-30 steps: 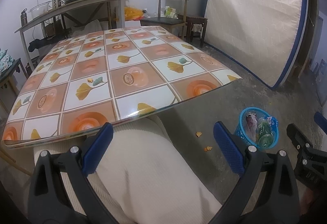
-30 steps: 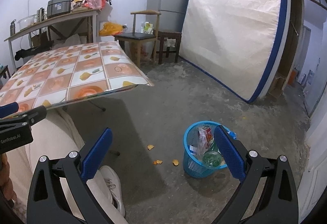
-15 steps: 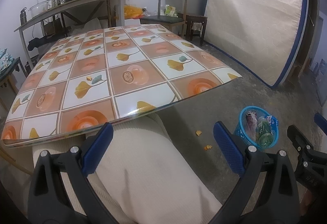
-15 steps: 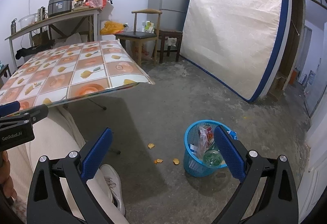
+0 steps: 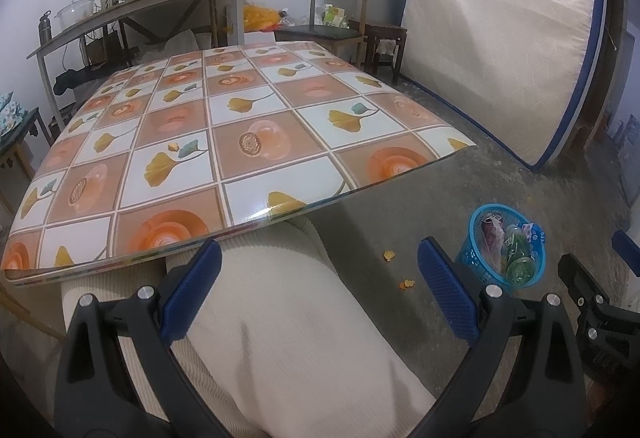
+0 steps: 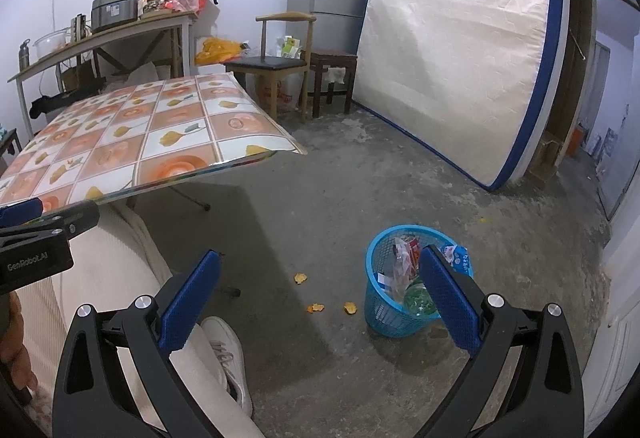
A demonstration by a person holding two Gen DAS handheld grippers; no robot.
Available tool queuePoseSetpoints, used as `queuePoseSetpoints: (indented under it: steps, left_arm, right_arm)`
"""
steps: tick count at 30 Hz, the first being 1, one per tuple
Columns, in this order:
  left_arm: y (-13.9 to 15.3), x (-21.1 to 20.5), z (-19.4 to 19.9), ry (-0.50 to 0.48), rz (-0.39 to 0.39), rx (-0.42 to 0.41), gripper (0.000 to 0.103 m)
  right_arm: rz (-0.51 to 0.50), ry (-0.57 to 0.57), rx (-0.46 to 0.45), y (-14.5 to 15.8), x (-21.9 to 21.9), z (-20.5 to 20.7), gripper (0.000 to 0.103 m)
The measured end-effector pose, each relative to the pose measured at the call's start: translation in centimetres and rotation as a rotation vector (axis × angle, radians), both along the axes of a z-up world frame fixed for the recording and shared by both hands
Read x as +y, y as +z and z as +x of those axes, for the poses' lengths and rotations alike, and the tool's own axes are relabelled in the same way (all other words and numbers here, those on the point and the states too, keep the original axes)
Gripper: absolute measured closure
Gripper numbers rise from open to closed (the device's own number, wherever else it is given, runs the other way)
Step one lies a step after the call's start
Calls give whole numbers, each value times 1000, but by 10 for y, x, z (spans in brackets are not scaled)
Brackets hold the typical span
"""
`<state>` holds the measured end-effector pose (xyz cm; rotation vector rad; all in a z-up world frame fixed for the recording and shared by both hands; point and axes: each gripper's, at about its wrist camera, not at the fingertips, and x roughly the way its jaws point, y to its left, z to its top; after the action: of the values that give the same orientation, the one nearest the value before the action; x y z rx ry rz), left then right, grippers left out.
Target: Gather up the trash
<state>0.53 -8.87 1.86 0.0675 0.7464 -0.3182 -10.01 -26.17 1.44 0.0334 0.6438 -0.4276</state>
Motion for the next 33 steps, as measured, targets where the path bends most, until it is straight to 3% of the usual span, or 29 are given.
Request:
queuePoseSetpoints:
  steps: [33]
  left_arm:
    - [-7, 1, 4, 3, 3, 35, 8]
  right_arm:
    - [-5, -3, 8, -2, -1, 1, 6]
